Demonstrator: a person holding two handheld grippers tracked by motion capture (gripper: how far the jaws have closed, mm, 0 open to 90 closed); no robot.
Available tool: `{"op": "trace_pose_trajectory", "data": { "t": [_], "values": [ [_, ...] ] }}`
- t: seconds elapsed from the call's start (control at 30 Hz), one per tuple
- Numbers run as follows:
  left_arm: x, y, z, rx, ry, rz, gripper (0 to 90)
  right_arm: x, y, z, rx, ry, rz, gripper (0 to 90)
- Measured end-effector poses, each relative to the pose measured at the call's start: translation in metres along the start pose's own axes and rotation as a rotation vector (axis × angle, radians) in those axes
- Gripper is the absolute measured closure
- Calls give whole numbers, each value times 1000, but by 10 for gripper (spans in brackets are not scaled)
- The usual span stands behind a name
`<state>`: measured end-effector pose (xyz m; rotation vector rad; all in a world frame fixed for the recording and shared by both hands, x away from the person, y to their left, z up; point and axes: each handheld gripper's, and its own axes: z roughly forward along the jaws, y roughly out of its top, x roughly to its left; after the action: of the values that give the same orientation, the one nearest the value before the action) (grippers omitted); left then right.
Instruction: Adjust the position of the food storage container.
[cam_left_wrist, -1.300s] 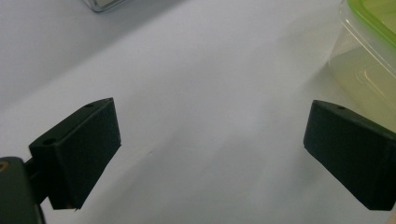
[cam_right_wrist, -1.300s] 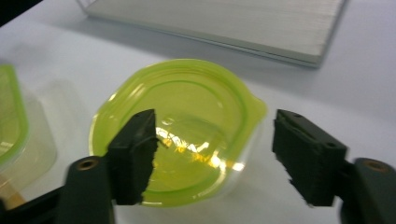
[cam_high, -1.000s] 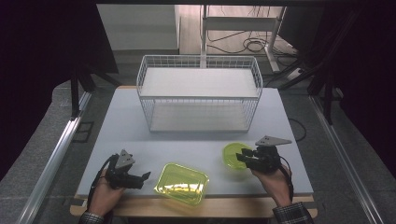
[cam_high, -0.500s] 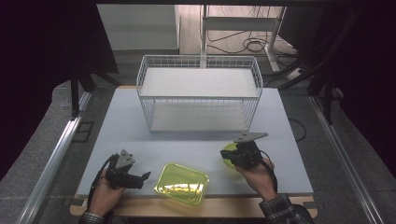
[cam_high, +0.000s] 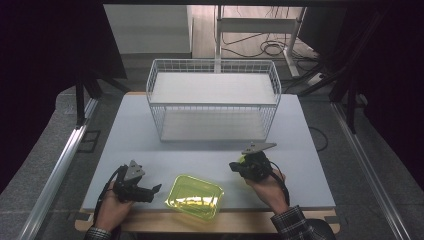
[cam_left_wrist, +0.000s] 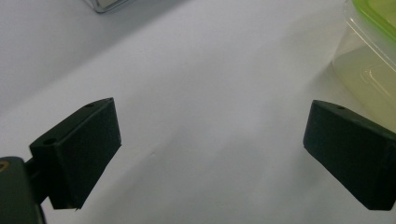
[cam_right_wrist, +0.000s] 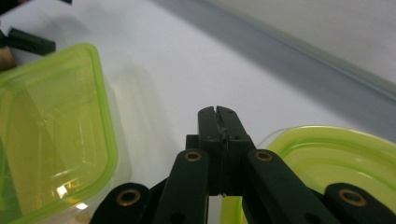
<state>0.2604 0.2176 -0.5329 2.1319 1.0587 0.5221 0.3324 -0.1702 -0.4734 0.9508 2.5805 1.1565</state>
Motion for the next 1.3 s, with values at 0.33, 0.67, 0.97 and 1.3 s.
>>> {"op": "trace_pose_trajectory", "data": {
  "t": [0.33,0.67,0.97,1.3],
  "values": [
    [-1,0,0,9,-5,-4,44,-11,-9,-4,26,-44,27,893],
    [-4,1,2,26,-10,-3,55,-33,-24,-26,20,-113,78,889],
    [-5,1,2,41,-16,6,59,-53,-39,-46,8,-167,138,885],
    [-11,5,0,72,-51,8,78,-47,-42,-52,-30,-156,140,882]
  ]
}}
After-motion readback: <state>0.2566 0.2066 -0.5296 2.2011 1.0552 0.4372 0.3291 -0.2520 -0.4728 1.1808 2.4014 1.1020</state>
